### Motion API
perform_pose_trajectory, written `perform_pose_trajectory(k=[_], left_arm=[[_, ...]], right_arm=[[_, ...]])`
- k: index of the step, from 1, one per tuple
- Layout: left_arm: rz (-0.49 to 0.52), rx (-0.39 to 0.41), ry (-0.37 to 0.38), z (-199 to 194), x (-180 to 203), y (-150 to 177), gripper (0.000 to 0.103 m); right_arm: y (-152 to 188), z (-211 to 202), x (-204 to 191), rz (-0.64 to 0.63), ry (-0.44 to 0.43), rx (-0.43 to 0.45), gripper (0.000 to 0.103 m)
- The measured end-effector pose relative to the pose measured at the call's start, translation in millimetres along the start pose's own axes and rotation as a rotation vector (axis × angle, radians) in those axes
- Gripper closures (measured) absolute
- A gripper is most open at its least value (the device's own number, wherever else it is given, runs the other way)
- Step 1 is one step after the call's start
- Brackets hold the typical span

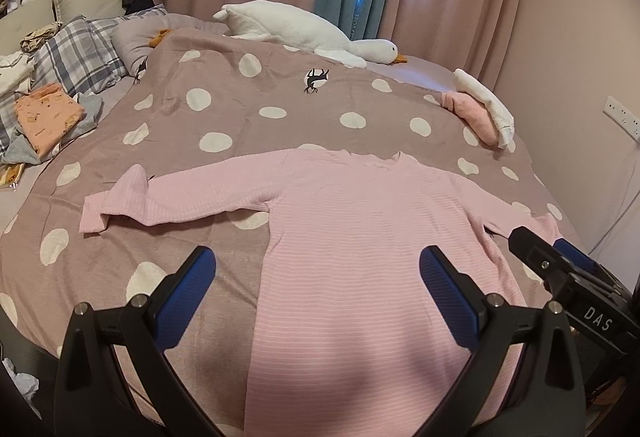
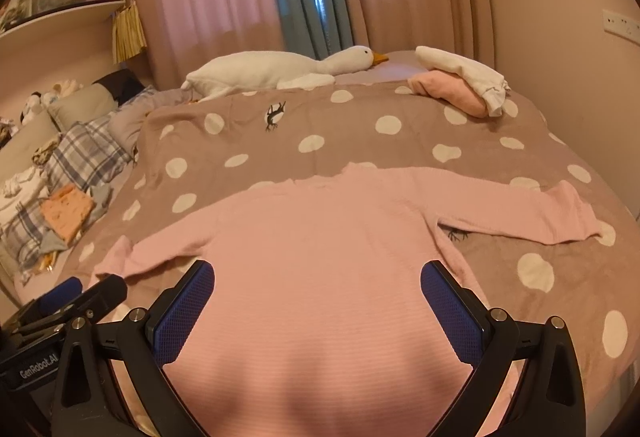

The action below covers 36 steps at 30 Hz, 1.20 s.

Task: Fold small clothes

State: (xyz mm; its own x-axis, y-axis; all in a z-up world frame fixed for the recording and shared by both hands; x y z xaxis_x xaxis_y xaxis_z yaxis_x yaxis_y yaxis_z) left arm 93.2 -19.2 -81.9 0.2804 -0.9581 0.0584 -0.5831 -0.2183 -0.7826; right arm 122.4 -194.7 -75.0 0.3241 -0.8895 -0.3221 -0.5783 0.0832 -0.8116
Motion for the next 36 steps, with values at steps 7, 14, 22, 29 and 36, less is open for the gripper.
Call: perform_pose_trajectory(k=[7,14,22,29,36], left_arm=[[-0.001,-0.003,-0.004,2.2,-1.2,1.8,0.001],[-0.002,-0.006,-0.002,3.5,-2.0,3.7,0.001],[-0.004,-0.007,0.004,2.8,-0.7,3.6,0.001],[-0.003,-0.009,0.015,2.8,-0.7,1.2,0.001],[-0.005,-0.006,0.015,2.5,-1.3,1.7,0.001]], right_arm=[[1.2,1.5,0.0,-0.002,-0.001,-0.005,0.001],[4.2,3.9,-2.3,-0.007,-0.006,-0.016,0.001],[3.8,4.7,-2.2,-0.006,-0.007,-0.017,0.001],[3.8,6.6,-3.7,-0.006,-0.008,-0.020,0.001],[3.5,11.5,-8.2,-0.019,-0.016,-0.030,0.001]])
Point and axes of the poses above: each gripper's, at about its wrist camera, not at the fingertips, and z roughly the way its jaws point, x to its right, y to its underside, the point moved 10 cm from there along z, roughly the way its jaws point, and after that the axes turned 12 degrees about -y, right-handed, at the moved point
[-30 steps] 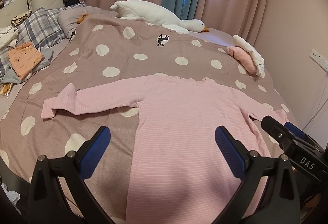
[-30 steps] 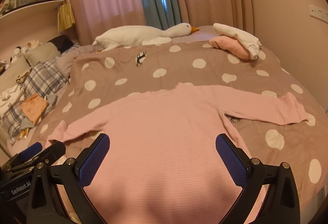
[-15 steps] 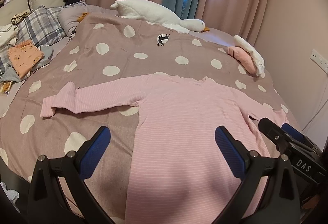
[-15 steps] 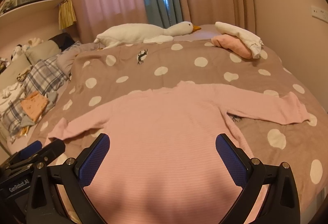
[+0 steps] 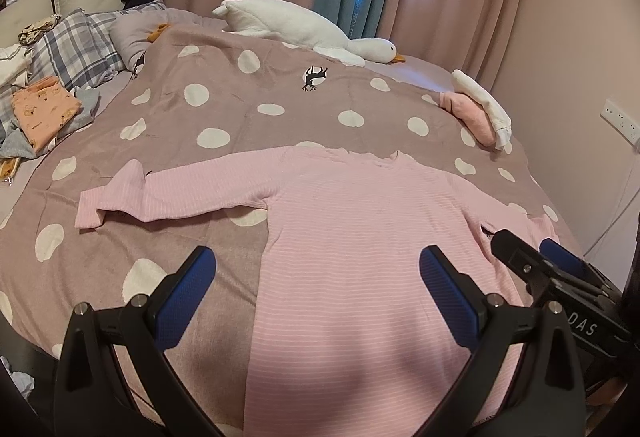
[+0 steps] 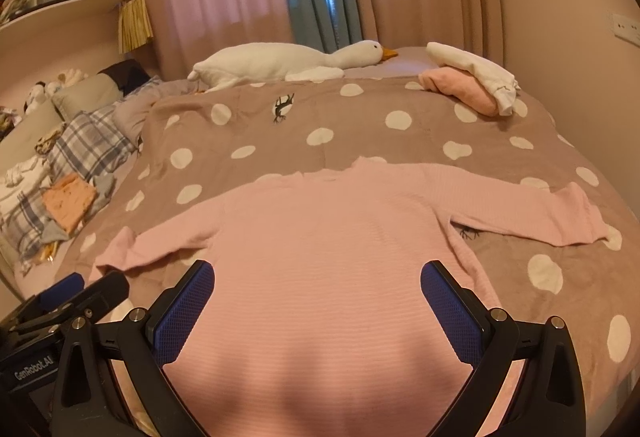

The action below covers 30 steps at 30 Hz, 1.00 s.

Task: Fold small clothes

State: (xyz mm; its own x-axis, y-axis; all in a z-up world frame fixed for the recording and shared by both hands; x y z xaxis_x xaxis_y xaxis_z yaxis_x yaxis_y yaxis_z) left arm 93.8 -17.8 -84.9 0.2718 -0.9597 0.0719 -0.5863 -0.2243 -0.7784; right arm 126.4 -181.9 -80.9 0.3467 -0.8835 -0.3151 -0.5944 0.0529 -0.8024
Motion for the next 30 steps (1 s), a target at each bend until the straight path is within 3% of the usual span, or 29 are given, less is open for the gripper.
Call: perform_pose_trajectory(k=[30], left_arm=[[0.004,-0.016,0.009,7.0,-1.2,3.3,0.001]], right_arm=[[1.4,1.3,4.8,0.023,-0.004,-0.007,0.001]])
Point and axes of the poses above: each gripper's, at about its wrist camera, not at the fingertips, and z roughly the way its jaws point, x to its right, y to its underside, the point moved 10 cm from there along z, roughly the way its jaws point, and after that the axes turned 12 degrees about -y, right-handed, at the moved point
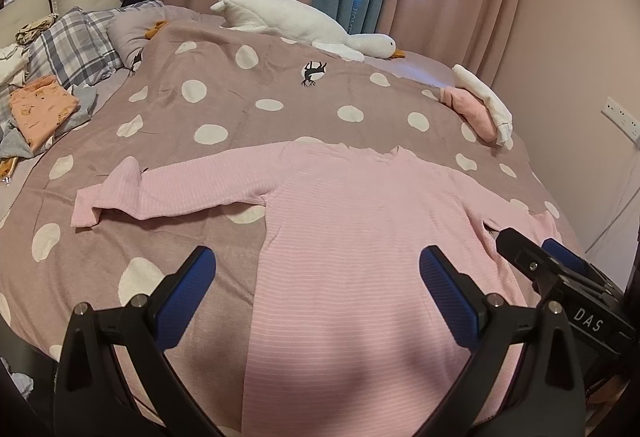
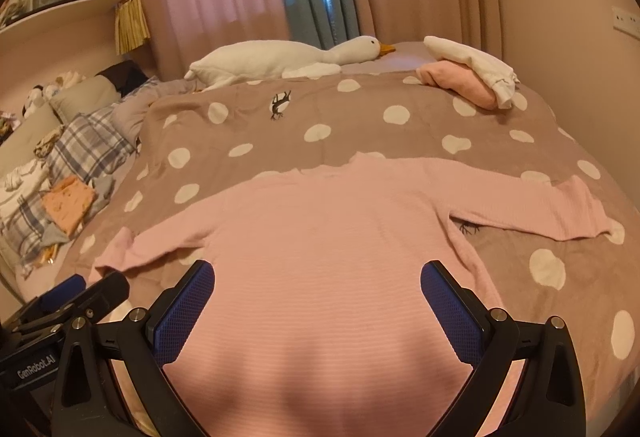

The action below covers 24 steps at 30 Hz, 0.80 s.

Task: Fold small clothes

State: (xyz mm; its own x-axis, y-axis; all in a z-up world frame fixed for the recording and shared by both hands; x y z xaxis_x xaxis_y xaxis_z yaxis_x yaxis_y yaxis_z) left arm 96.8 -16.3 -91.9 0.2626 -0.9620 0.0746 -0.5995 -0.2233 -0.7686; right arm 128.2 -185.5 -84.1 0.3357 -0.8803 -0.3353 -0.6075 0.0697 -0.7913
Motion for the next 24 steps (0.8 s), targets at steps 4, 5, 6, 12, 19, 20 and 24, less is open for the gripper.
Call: perform_pose_trajectory(k=[4,5,6,12,19,20,24], left_arm=[[0.003,-0.019,0.009,1.1,3.9,-6.3,0.001],[0.003,-0.020,0.012,0.7,5.1,-10.0,0.001],[0.002,-0.017,0.014,-0.3,6.3,-14.3,0.001],[0.004,-0.010,0.031,-4.1,12.6,-39.2,0.001],[0.032,-0.076,0.063,8.8,28.4,-44.3,0.001],[0.042,-0.077,0.061,10.3,30.7,-44.5,0.001],[0.062,-0.090,0.052,16.1,35.0,-43.8,0.001]], right_arm=[[-0.4,-0.7,-0.1,0.001,-0.001,0.000,0.001],[-2.7,-2.2,-0.7,0.001,-0.004,0.004,0.001],[-4.8,-3.9,-0.4,0.002,-0.004,0.008,0.001],[-25.2,-14.8,0.8,-0.029,-0.009,0.015,0.001],[-34.3,-10.9,11.9,0.012,-0.029,-0.016,0.001],[-34.2,-9.0,13.2,0.016,-0.031,-0.024,0.001],[-34.7,-5.6,16.0,0.037,-0.032,-0.044,0.001]])
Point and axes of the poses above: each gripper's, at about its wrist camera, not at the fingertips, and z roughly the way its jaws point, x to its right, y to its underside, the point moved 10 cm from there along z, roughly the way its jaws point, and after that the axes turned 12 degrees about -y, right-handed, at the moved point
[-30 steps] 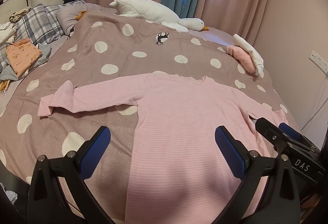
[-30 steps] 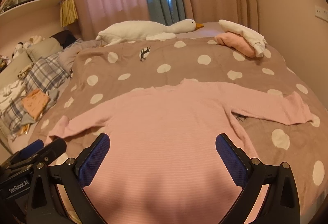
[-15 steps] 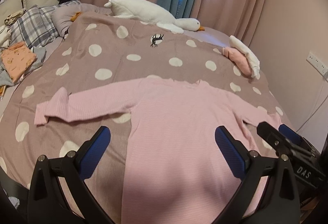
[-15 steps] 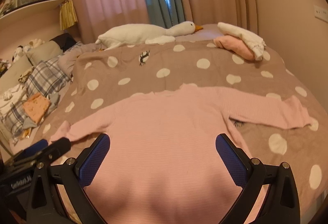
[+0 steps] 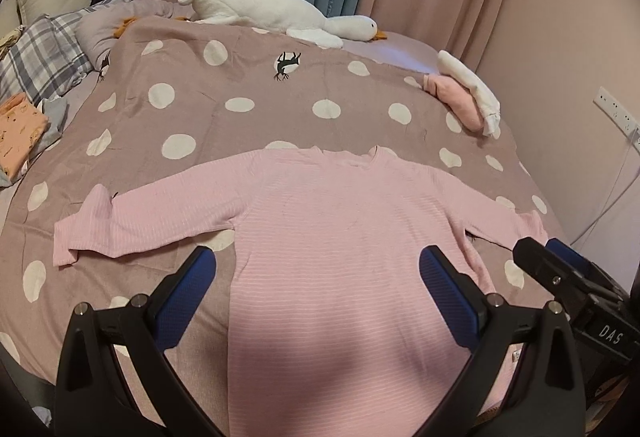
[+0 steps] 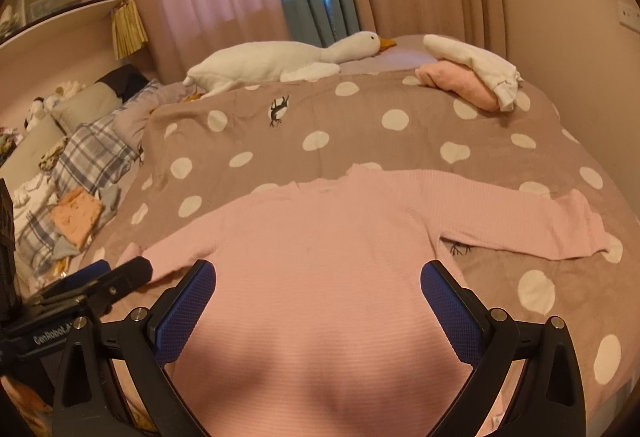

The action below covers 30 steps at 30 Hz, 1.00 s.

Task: Fold small clothes

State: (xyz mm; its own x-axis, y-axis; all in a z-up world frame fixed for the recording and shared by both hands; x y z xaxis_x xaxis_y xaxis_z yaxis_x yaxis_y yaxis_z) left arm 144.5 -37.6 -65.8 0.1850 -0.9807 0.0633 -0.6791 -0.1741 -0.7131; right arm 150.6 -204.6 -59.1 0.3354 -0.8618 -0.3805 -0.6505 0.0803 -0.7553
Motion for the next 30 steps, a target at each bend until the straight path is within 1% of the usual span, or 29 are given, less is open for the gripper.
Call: perform_pose_trajectory(k=[3,5,8,12,14,20,21,22,23,24,26,27,28,29,30], left_arm=[[-0.009,-0.006,0.016,3.7,0.0,0.1,0.001],[-0.005,-0.014,0.013,8.4,0.1,0.8,0.001],[0.015,-0.023,0.023,18.0,4.8,4.8,0.001],[0.026,-0.076,0.053,33.8,12.8,17.5,0.003],[0.030,-0.103,0.057,42.2,17.2,24.0,0.003],[0.040,-0.174,0.079,66.9,34.1,42.9,0.006],[0.042,-0.185,0.078,71.1,35.8,46.8,0.008],[0.047,-0.200,0.071,75.8,37.0,52.0,0.010],[0.048,-0.211,0.067,79.2,38.0,56.4,0.011],[0.048,-0.222,0.064,83.0,37.9,60.9,0.013],[0.040,-0.247,0.062,90.6,38.0,68.8,0.017],[0.035,-0.259,0.064,93.6,37.7,71.5,0.019],[0.028,-0.272,0.067,96.7,36.8,74.3,0.020],[0.023,-0.280,0.068,99.4,36.4,75.6,0.020],[0.018,-0.286,0.067,101.9,35.7,77.3,0.021]], right_arm=[[-1.4,-0.1,1.2,-0.004,0.023,-0.008,0.001],[-3.2,-0.2,3.0,-0.009,0.042,-0.008,0.001],[-4.3,-0.8,10.4,0.019,0.060,0.001,0.001],[-4.3,-0.6,26.4,0.060,0.094,0.009,0.001],[-4.1,-0.6,36.8,0.074,0.117,0.010,0.001],[-6.2,-3.9,69.3,0.134,0.150,0.029,0.001],[-7.9,-6.1,77.3,0.146,0.157,0.038,0.003],[-9.9,-9.2,84.8,0.163,0.158,0.051,0.011],[-12.0,-14.4,95.5,0.203,0.149,0.073,0.020],[-13.5,-19.7,111.3,0.266,0.135,0.091,0.022],[-13.9,-27.8,140.7,0.353,0.130,0.110,0.033],[-14.3,-34.6,158.7,0.392,0.145,0.128,0.036],[-13.7,-40.2,175.9,0.424,0.173,0.138,0.042],[-11.1,-49.1,203.5,0.477,0.220,0.150,0.047],[-9.1,-54.3,220.9,0.514,0.243,0.158,0.050]])
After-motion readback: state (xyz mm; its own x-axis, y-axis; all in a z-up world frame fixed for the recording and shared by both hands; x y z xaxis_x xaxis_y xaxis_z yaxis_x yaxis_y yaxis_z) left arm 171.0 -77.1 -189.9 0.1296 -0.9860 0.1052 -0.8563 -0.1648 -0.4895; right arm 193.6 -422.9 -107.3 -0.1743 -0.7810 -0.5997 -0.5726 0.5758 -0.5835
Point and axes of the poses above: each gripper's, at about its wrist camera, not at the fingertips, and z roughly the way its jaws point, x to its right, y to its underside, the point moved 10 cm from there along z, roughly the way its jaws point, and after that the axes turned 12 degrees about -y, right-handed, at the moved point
